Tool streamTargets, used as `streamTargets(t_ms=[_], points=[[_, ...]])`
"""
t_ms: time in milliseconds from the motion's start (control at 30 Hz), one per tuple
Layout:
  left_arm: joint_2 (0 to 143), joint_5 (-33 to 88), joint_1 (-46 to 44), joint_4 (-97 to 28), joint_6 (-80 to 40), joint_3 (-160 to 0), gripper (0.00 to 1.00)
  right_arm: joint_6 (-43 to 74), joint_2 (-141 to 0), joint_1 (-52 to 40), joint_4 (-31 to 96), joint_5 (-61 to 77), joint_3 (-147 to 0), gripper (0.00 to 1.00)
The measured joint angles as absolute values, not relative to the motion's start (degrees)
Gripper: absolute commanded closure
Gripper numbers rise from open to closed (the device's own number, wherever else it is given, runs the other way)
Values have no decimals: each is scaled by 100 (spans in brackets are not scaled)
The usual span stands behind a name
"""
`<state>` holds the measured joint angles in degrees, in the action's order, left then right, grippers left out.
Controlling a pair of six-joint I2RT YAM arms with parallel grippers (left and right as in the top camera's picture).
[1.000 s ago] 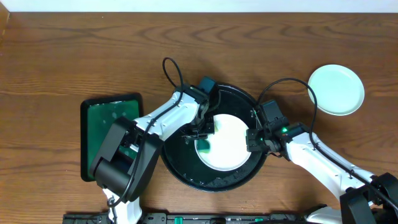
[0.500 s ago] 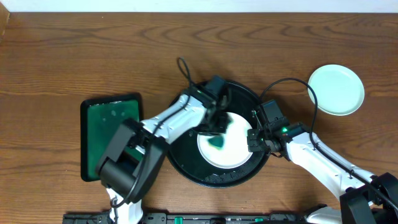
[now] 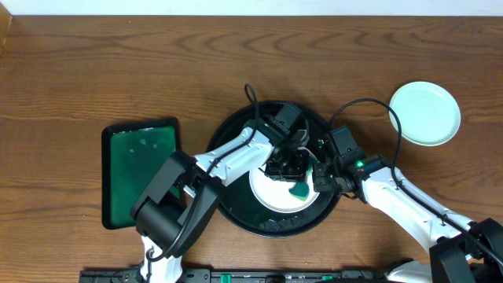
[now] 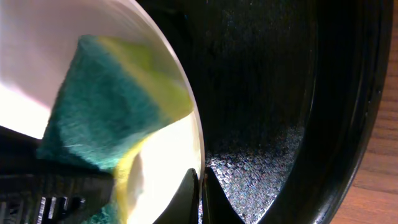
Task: Clean dirty plates on tray and stack at the side
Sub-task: 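Scrub the white plate face with the sponge in the left gripper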
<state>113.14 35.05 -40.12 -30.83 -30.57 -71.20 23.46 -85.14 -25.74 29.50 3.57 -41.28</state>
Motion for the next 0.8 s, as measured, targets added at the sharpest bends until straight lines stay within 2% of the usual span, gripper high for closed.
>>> streamTargets(t_ms=[133, 333, 533, 800], points=[[11314, 3527, -3844, -3645, -3461, -7124, 93, 2349, -8514, -2574, 2952, 357, -4128, 99], [11314, 3551, -3809, -3837, -3647, -7124, 93, 2349, -8514, -2574, 2954, 353, -4128, 99], [11360, 2958, -3723, -4097, -3739, -7155, 93, 2349, -8514, -2574, 3022, 362, -4139, 99], [11380, 2552, -2821, -4488, -3750, -7238, 93, 2349, -8514, -2574, 3046, 366, -4152, 99]])
